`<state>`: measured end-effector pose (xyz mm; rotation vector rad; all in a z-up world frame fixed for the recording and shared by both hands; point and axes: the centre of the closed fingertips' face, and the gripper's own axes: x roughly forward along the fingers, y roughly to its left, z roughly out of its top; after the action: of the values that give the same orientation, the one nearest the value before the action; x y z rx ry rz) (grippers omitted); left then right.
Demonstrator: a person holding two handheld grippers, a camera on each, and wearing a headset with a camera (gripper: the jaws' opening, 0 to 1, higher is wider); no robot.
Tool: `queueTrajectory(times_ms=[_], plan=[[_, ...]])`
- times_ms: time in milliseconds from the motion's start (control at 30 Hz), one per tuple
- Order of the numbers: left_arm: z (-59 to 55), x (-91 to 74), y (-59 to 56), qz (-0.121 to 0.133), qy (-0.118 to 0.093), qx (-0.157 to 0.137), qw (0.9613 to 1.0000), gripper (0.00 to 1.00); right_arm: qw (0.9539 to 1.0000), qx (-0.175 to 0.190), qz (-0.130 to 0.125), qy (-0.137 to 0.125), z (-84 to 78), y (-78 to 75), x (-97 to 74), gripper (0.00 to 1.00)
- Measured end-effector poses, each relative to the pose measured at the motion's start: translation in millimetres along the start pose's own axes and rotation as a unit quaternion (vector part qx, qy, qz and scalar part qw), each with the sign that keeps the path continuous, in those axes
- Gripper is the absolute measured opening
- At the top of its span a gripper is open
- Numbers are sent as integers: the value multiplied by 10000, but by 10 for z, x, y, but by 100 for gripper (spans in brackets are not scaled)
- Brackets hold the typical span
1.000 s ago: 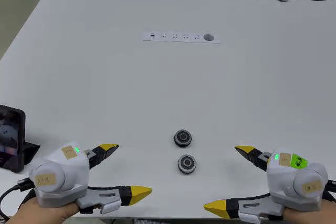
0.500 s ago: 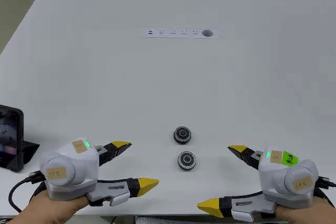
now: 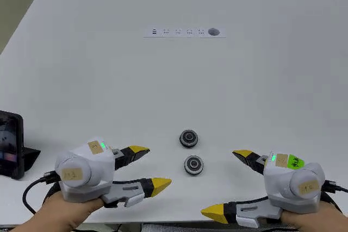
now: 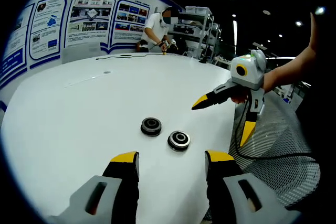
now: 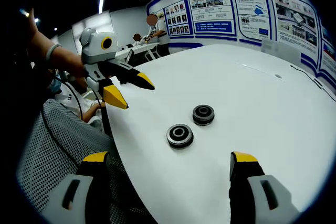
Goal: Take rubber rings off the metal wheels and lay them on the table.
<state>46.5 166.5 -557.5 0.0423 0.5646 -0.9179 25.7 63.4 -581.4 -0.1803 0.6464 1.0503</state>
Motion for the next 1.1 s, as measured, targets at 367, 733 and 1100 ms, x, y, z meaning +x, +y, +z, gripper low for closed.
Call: queueTrajectory(times_ms=[367, 733, 1100], plan=[[38, 132, -69, -129, 116, 168, 9997, 40, 10000, 16, 25, -6, 16, 2, 36, 95], [74, 243, -90, -166, 225, 314, 9991, 28, 9999, 34, 96, 21, 14, 48, 99, 94], [66, 396, -137, -204, 448, 503, 9975, 22, 9999, 52, 130, -26, 50, 57, 140, 94]])
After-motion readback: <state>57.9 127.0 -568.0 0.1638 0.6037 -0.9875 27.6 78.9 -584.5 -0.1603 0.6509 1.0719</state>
